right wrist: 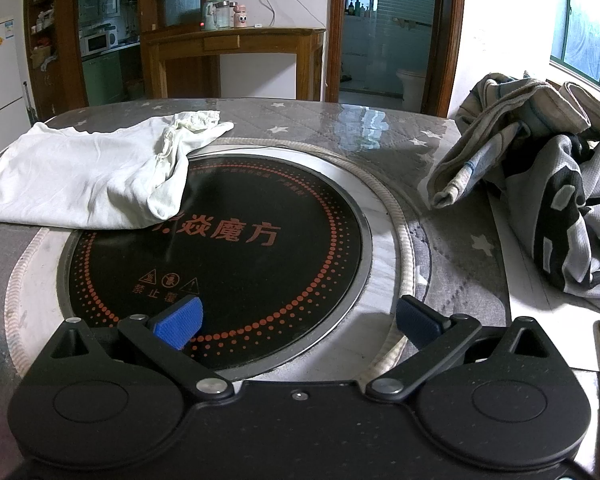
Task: Fold clothes
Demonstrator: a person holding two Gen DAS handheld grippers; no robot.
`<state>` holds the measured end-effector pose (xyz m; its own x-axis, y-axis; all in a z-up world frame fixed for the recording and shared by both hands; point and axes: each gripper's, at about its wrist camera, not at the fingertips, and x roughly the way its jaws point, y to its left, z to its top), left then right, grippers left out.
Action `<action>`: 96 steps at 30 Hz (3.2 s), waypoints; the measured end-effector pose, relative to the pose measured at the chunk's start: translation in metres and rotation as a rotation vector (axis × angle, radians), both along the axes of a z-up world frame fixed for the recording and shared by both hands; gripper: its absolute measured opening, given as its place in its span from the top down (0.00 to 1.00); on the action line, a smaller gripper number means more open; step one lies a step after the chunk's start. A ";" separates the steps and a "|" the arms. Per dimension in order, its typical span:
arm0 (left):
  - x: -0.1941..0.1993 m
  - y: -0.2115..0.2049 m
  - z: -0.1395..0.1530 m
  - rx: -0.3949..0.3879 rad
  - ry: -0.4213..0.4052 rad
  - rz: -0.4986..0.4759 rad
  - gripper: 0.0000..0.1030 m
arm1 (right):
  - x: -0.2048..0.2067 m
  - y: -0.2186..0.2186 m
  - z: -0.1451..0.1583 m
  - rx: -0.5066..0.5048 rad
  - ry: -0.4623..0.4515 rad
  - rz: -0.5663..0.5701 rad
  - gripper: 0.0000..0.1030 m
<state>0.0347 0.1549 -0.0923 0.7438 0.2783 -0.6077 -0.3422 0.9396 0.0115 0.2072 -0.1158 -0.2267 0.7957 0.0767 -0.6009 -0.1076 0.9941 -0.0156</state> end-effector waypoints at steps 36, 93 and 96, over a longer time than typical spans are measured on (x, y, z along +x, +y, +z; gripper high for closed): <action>0.000 0.000 0.000 0.001 0.001 0.000 0.04 | 0.000 0.000 0.000 0.000 0.000 0.000 0.00; 0.001 0.000 -0.001 0.001 0.004 -0.004 0.03 | 0.000 0.000 0.000 0.000 0.000 0.000 0.00; 0.001 -0.001 -0.001 0.001 0.004 -0.004 0.03 | 0.000 0.000 0.000 0.000 0.000 0.000 0.00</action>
